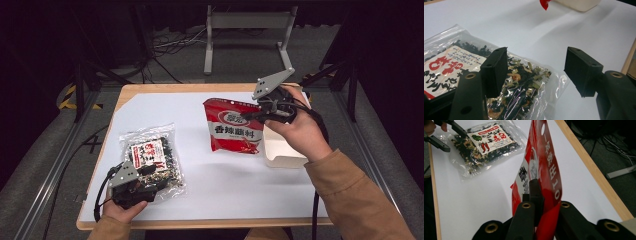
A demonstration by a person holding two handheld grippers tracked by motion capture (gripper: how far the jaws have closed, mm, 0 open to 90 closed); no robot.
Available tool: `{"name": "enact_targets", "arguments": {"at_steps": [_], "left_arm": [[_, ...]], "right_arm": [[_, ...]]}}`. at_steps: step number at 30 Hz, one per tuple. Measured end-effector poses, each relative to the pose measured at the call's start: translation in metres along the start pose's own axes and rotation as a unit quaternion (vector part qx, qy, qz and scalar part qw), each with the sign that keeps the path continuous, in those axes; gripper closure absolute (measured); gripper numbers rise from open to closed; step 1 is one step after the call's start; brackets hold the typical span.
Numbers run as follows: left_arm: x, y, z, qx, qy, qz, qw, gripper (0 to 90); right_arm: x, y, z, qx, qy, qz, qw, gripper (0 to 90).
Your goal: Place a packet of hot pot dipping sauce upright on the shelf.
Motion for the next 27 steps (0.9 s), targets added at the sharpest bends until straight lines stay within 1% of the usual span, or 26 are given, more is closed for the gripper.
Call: {"name": "enact_targets", "arguments": {"at_steps": [2,6,8,14,17,23,24,25,26,27], "left_arm": [[0.000,0.000,0.000,-0.002,0.001,0.000,1.0000,35.4],[0.000,0.000,0.000,0.001,0.002,-0.002,1.0000,35.1],[0.000,0.000,0.000,-0.002,0.003,-0.002,1.0000,35.0],[0.000,0.000,0.000,-0.002,0.004,-0.004,1.0000,34.7],[0.000,0.000,0.000,-0.002,0.005,-0.004,1.0000,34.6],[0.000,-0.001,0.000,-0.003,0.006,-0.005,1.0000,34.5],[0.000,-0.001,0.000,-0.003,0.006,-0.005,1.0000,34.5],[-0.001,-0.001,0.000,-0.003,0.007,-0.005,1.0000,34.5],[-0.001,-0.001,0.000,-0.003,0.007,-0.005,1.0000,34.5],[-0.001,-0.001,0.000,-0.003,0.007,-0.005,1.0000,34.5]], "right_arm": [[-0.004,0.002,0.001,0.001,0.000,0.004,1.0000,88.7],[-0.012,0.007,0.002,0.004,0.001,0.013,0.9999,88.7],[-0.016,0.009,0.003,0.004,0.002,0.018,0.9998,88.7],[-0.028,0.017,0.006,0.002,0.003,0.035,0.9994,88.7],[-0.032,0.019,0.008,0.000,0.003,0.039,0.9992,88.6],[-0.041,0.029,0.014,-0.011,0.005,0.052,0.9986,88.6],[-0.041,0.029,0.014,-0.011,0.005,0.052,0.9986,88.6],[-0.043,0.032,0.016,-0.013,0.005,0.055,0.9984,88.6],[-0.043,0.032,0.016,-0.013,0.005,0.055,0.9984,88.6],[-0.045,0.037,0.020,-0.018,0.006,0.058,0.9981,88.6]]}}
Point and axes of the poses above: each handheld gripper's, and its own axes: x roughly forward along the jaws, z roughly out of its underside, y roughly to its right, the point moved 2 cm from there along x, roughly forward along the jaws, and after that the axes turned 2 degrees about y, right-handed, at the moved point
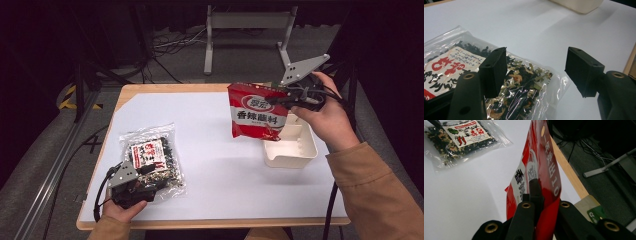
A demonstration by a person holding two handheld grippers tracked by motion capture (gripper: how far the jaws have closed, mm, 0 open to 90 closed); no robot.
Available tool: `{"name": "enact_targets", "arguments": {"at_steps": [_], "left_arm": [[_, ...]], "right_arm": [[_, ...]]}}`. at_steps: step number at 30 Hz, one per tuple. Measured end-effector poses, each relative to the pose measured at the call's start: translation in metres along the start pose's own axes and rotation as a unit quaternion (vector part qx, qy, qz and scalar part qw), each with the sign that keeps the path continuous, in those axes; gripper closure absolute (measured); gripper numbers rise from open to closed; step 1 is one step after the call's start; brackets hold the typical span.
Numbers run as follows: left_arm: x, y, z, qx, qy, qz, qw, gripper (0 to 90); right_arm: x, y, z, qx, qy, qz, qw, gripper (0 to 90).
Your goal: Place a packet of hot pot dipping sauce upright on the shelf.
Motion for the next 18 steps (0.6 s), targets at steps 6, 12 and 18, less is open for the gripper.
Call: {"name": "enact_targets", "arguments": {"at_steps": [6,12,18], "left_arm": [[0.000,-0.001,0.000,0.000,-0.001,0.000,1.0000,34.5],[0.000,-0.001,0.001,0.000,-0.002,0.000,1.0000,34.4],[-0.003,-0.002,0.002,-0.004,0.001,-0.004,1.0000,34.5]], "right_arm": [[-0.004,0.012,0.009,0.002,0.004,0.009,0.9999,88.6],[-0.006,0.027,0.022,0.012,0.007,0.018,0.9998,88.6],[-0.007,0.042,0.033,0.013,0.011,0.028,0.9995,88.6]]}}
Point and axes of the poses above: each handheld gripper's, and its own axes: x roughly forward along the jaws, z roughly out of its underside, y roughly to its right, the point moved 2 cm from there along x, roughly forward along the jaws, and after that the axes turned 2 degrees about y, right-handed, at the moved point
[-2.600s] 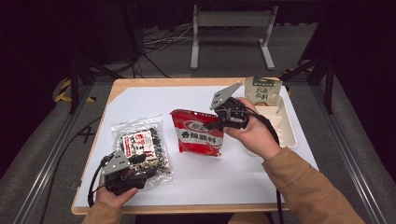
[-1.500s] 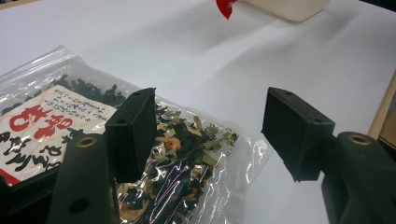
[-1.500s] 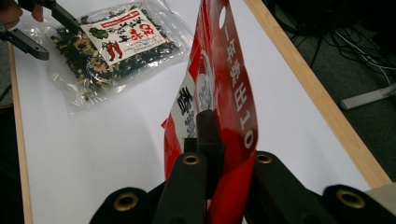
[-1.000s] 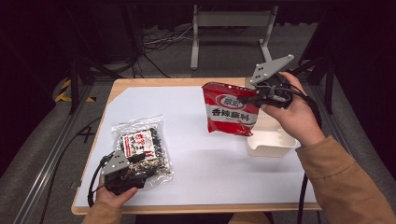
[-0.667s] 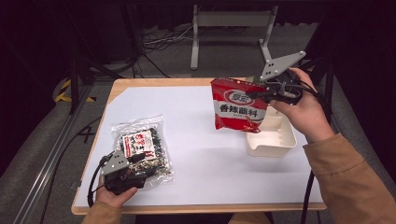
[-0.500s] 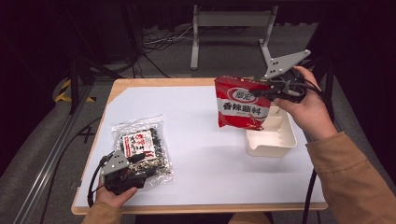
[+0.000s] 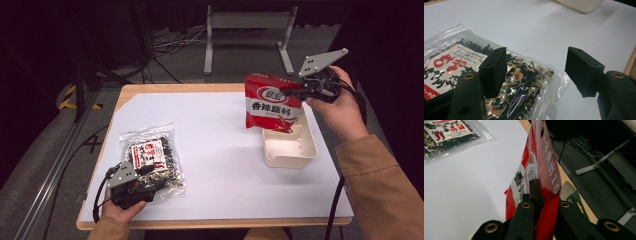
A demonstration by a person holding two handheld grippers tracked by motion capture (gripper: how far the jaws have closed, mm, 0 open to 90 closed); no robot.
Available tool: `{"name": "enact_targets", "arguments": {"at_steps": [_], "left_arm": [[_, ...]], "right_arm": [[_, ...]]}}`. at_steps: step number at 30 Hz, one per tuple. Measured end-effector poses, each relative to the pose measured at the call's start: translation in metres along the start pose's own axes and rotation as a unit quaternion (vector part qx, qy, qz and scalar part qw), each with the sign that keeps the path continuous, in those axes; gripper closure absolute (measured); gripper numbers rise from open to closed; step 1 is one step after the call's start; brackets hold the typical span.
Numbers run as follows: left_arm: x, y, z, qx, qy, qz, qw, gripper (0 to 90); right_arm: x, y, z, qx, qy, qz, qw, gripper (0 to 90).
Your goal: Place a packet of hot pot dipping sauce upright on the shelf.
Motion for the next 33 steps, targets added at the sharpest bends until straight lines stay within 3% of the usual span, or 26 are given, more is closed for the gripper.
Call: {"name": "enact_targets", "arguments": {"at_steps": [15,33], "left_arm": [[0.000,0.000,0.001,-0.001,-0.002,-0.001,1.0000,34.5],[0.000,0.000,0.001,0.000,-0.003,0.000,1.0000,34.4]], "right_arm": [[0.004,0.030,0.027,0.008,0.008,0.019,0.9998,88.5],[0.012,0.050,0.045,0.002,-0.002,0.033,0.9995,88.6]]}}
Point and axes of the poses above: each handheld gripper's, and its own axes: x roughly forward along the jaws, z roughly out of its underside, y roughly to its right, the point moved 2 cm from there along x, roughly forward along the jaws, and after that the axes turned 2 degrees about y, right-handed, at the moved point
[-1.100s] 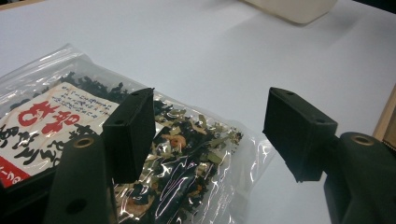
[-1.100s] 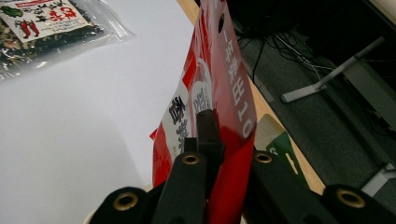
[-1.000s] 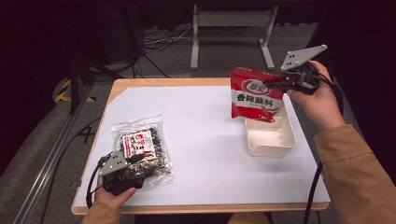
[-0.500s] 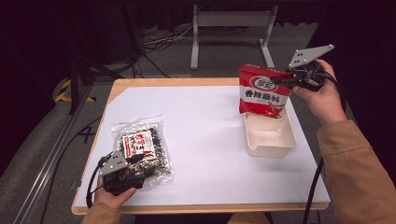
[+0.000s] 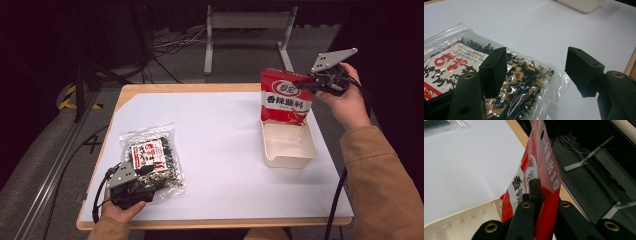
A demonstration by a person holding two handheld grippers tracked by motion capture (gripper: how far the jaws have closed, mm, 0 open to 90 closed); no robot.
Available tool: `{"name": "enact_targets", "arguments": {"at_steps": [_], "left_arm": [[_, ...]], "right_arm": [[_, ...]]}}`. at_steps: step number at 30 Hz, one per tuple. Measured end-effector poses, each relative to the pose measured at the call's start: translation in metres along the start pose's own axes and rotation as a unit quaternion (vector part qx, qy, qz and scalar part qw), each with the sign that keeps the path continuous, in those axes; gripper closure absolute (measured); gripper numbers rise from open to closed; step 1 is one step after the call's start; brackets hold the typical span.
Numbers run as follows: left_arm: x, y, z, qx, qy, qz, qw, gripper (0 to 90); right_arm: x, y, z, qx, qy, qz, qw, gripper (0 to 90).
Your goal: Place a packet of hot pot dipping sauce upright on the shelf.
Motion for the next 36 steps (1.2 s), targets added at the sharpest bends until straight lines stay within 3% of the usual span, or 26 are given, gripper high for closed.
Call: {"name": "enact_targets", "arguments": {"at_steps": [15,36], "left_arm": [[0.000,0.000,0.000,-0.001,0.000,-0.001,1.0000,34.5],[0.001,0.000,0.000,-0.003,0.001,0.001,1.0000,34.5]], "right_arm": [[0.014,0.002,0.009,0.001,0.002,-0.004,1.0000,88.4],[0.028,-0.011,0.008,0.027,0.031,-0.060,0.9974,87.2]]}}
Point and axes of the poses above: each handheld gripper's, and its own axes: x roughly forward along the jaws, z roughly out of its underside, y roughly to its right, the point moved 2 cm from there along x, roughly forward along the jaws, and after that the axes turned 2 degrees about y, right-handed, at the moved point
